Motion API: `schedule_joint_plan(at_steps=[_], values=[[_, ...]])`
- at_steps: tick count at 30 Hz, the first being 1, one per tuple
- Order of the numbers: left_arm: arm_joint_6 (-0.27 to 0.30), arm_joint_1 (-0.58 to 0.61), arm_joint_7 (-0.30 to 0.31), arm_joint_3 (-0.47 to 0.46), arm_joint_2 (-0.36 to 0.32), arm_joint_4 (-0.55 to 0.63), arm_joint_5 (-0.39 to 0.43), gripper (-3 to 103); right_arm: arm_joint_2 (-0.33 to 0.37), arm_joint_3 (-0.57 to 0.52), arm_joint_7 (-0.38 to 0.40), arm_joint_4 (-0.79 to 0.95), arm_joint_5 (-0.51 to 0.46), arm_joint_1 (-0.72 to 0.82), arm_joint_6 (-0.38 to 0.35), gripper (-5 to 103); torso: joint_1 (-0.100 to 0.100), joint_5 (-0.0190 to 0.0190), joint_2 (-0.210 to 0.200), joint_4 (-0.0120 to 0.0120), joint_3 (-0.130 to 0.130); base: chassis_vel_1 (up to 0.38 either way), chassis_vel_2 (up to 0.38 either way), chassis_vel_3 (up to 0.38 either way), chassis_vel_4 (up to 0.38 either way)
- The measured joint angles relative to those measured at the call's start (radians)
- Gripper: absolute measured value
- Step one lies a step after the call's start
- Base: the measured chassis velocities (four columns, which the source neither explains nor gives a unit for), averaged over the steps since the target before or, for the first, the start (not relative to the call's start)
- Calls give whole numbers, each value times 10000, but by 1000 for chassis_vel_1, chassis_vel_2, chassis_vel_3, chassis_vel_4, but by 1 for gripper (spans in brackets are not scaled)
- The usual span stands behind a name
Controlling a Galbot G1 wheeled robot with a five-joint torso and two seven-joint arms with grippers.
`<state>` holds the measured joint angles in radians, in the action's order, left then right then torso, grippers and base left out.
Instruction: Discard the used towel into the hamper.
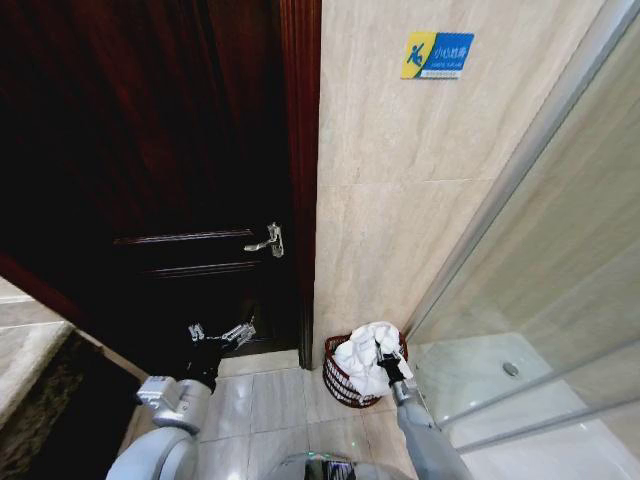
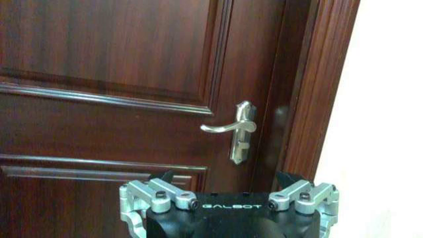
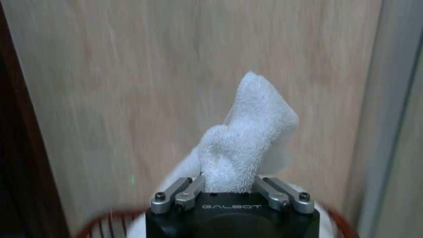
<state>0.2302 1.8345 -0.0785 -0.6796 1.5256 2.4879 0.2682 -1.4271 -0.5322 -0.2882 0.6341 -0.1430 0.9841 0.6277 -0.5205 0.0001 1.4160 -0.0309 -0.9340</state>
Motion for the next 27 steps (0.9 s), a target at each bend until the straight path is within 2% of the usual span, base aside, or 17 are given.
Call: schedule_joint_plan(at_steps=[5, 6, 9, 16, 24, 27], values=[[0, 1, 0, -1, 0, 0, 0, 100, 144, -444, -888, -1068, 762, -593, -1093, 18, 5, -2, 2, 2, 3, 0, 0, 0, 0], [0, 1, 0, -1, 0, 0, 0, 100, 144, -444, -888, -1068, 762, -593, -1093, 18, 5, -2, 2, 2, 3, 0, 0, 0, 0], [0, 1, 0, 0, 0, 0, 0, 100, -54, -708, -1053, -1303, 1288, -1023, -1874, 18, 1, -1, 1, 0, 1, 0, 0, 0, 0], [0, 1, 0, 0, 1, 0, 0, 100, -339, -986, -1003, -2022, 2280, -1745, -2328, 18, 0, -1, 1, -1, 1, 0, 0, 0, 0], [0, 1, 0, 0, 0, 0, 0, 100, -399, -1057, -708, -2195, 2730, -1934, -2689, 18, 0, -1, 1, -1, 1, 0, 0, 0, 0], [0, 0, 0, 0, 0, 0, 0, 100, -345, -1040, -710, -1912, 3030, -1798, -3193, 18, 0, -1, 2, -1, 1, 0, 0, 0, 0]])
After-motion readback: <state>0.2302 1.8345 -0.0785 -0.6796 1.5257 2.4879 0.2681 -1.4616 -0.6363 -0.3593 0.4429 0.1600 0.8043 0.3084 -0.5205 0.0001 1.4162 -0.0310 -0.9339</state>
